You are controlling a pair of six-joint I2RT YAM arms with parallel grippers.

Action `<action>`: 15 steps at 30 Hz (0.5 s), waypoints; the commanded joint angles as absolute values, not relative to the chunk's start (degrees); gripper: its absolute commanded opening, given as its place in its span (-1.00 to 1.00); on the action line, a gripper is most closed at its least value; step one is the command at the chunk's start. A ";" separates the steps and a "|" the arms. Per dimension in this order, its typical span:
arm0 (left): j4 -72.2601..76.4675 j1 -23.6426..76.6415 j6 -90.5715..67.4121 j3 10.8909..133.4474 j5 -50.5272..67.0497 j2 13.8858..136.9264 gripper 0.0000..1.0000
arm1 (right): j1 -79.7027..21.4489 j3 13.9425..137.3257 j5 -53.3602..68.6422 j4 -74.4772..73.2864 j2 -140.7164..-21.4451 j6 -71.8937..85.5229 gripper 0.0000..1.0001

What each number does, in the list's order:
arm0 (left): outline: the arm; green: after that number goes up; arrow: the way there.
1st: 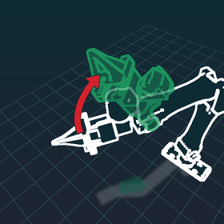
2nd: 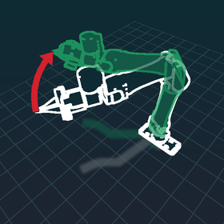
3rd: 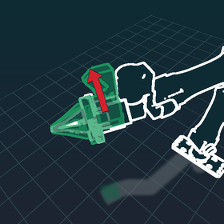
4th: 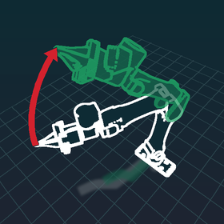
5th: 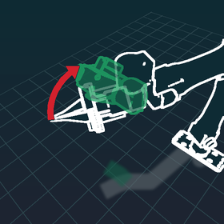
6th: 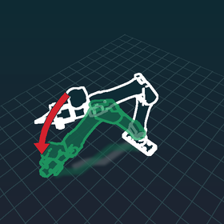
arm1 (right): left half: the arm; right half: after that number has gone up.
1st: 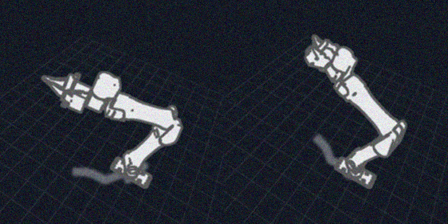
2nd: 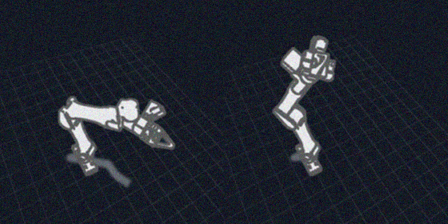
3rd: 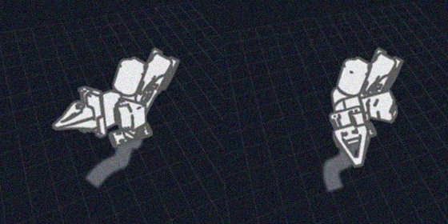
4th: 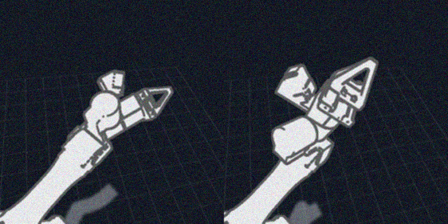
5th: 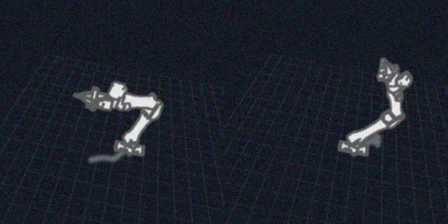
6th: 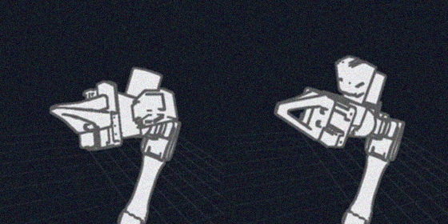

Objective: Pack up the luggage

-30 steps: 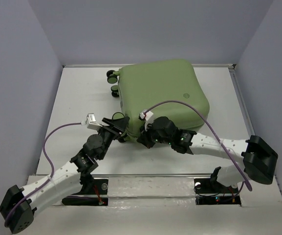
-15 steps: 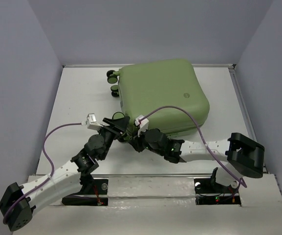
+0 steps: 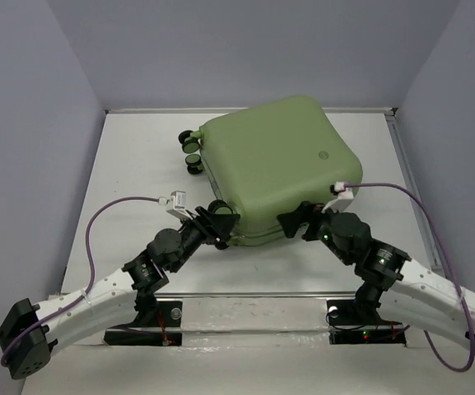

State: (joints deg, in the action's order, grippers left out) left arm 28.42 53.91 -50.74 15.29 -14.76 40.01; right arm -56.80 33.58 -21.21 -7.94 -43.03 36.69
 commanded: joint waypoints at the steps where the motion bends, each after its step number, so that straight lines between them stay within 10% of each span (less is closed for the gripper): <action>1: 26.98 54.67 -43.25 16.52 -10.38 43.41 -0.88 | -49.40 32.07 -33.38 -20.11 -33.06 42.54 1.00; 9: 29.53 54.76 -41.49 15.91 -7.74 44.82 -0.89 | -33.16 38.40 -33.85 -20.92 -38.14 35.61 1.00; 15: 32.25 56.07 -39.47 15.82 -5.10 46.31 -0.89 | -14.34 40.77 -7.54 -9.26 -46.56 30.95 0.99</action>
State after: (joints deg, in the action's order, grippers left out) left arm 31.90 54.61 -43.40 15.57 -8.05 44.05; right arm -20.43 37.85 -24.10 -16.32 -40.75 35.94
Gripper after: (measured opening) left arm 0.648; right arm 0.996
